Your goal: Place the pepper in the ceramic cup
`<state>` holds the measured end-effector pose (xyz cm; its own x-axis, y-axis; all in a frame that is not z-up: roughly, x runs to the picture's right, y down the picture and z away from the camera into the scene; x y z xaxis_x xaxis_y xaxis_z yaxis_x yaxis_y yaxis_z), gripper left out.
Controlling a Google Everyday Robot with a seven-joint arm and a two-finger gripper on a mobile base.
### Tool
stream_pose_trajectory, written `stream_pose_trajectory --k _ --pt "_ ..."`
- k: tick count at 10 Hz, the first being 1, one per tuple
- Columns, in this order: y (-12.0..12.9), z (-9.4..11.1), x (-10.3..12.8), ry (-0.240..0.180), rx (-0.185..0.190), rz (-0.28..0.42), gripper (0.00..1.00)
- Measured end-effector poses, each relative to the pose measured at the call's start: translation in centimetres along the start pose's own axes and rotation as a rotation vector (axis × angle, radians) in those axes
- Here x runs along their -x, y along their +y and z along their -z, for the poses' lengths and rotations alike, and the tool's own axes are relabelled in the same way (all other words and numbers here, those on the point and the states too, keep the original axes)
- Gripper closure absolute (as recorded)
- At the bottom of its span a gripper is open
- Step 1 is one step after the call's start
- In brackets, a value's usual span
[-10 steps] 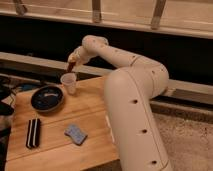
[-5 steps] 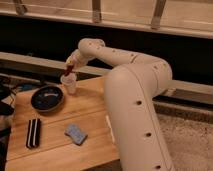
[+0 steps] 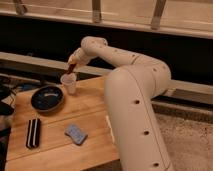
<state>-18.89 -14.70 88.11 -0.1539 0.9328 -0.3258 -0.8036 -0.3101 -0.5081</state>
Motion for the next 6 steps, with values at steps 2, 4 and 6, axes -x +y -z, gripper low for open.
stream_pose_trajectory --k 2,4,6 --pt "0.6 0.0 -1.1 0.002 0.004 0.002 0.22" --pt "0.3 0.0 -0.6 0.004 0.006 0.0 0.36" --pt "-0.5 0.1 0.4 0.001 0.004 -0.002 0.33"
